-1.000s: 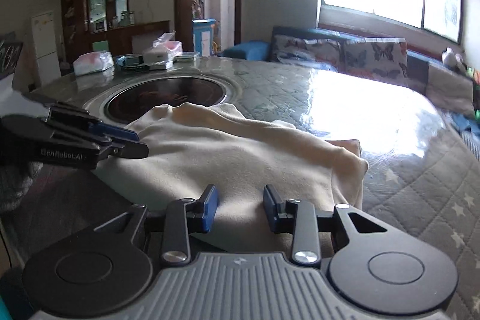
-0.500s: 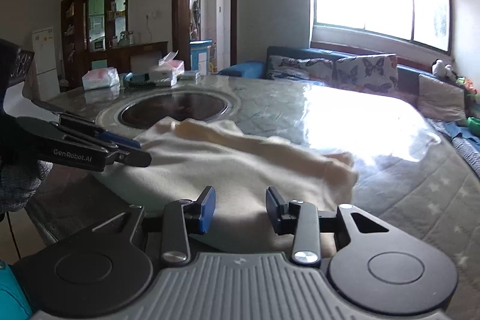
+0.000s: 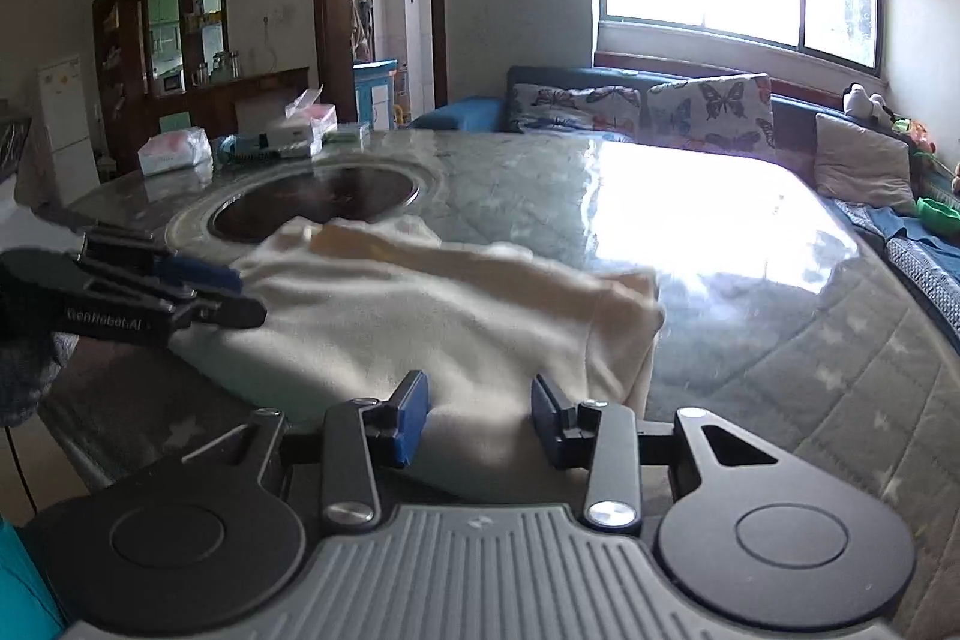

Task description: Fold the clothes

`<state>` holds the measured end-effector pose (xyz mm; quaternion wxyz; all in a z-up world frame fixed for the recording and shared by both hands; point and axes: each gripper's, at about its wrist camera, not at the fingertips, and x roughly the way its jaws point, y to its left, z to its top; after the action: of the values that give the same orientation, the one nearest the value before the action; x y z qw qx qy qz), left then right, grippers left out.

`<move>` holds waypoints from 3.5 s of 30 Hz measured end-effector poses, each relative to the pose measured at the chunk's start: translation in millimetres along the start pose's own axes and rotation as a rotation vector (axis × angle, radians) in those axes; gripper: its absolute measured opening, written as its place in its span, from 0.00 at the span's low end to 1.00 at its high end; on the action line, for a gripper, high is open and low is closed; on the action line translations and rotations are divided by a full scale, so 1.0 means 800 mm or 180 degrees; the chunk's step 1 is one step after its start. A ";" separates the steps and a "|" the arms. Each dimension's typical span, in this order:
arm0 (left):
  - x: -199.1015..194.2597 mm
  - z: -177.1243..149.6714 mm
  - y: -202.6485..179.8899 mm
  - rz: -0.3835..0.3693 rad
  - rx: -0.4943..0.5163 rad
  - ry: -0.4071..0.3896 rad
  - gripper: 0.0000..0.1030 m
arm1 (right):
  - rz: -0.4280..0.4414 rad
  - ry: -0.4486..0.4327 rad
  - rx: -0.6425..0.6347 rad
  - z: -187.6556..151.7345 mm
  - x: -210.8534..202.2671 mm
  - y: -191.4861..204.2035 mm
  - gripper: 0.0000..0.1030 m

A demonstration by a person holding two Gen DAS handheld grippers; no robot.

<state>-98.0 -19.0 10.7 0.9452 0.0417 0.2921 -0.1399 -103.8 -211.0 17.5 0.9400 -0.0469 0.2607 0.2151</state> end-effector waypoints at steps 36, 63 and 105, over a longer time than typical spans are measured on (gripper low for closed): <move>-0.001 0.011 0.048 0.0170 -0.0375 0.0052 1.00 | -0.0093 0.0431 0.0138 0.095 0.126 -0.011 1.00; -0.004 0.009 0.076 0.0305 -0.0621 0.0042 1.00 | -0.0681 0.0551 -0.0286 0.114 0.153 0.000 1.00; -0.037 -0.001 0.137 0.0802 -0.1152 0.0085 1.00 | 0.0226 0.0045 -0.1810 0.063 0.110 0.219 1.00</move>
<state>-90.0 93.1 26.7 0.9433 -0.0906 0.3175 0.0345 -87.7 -9.1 20.1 0.8791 -0.3011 0.1979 0.3120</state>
